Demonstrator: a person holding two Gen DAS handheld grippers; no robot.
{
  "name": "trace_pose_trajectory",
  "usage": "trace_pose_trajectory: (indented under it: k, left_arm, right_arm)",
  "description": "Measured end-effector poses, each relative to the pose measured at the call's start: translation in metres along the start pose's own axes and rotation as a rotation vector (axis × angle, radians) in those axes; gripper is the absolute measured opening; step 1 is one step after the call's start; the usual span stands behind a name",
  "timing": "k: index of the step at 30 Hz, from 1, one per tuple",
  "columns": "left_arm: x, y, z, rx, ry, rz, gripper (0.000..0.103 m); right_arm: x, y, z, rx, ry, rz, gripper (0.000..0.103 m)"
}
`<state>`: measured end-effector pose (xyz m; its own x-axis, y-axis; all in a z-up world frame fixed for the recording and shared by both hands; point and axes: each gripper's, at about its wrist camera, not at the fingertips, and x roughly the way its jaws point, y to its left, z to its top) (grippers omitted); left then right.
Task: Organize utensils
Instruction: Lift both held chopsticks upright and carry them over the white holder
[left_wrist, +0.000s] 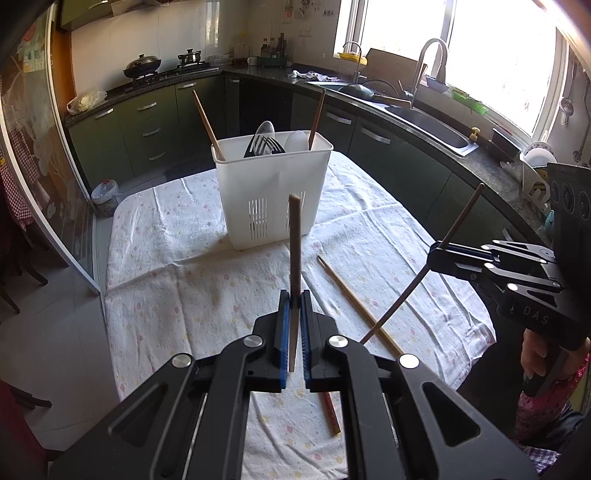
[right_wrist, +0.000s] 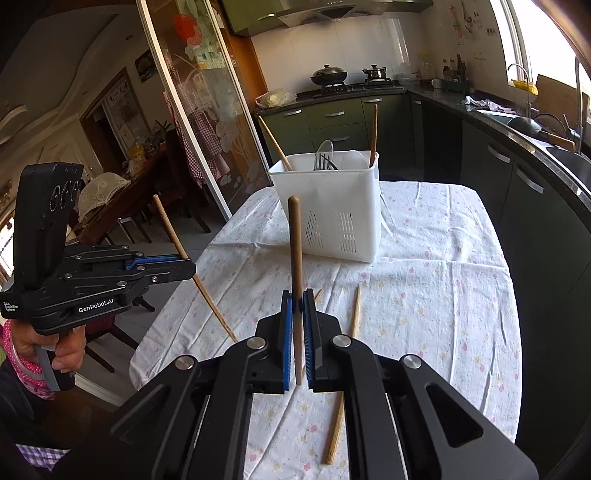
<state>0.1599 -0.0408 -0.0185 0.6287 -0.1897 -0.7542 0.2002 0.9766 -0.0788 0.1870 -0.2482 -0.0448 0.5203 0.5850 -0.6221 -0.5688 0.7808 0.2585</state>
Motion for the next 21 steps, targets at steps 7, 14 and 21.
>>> trace_pose_trajectory:
  k: [7, 14, 21]
  left_arm:
    - [-0.016, 0.002, 0.025, -0.006, -0.056, -0.005, 0.006]
    - [-0.05, 0.003, 0.08, 0.007, -0.185, 0.033, 0.006]
    - [-0.073, 0.008, 0.136, -0.015, -0.32, 0.066, 0.006]
  right_arm:
    - [-0.009, 0.008, 0.018, -0.019, -0.028, 0.011, 0.007]
    - [-0.038, 0.012, 0.061, -0.043, -0.106, -0.002, 0.007]
    - [-0.05, 0.011, 0.095, -0.044, -0.147, -0.04, 0.007]
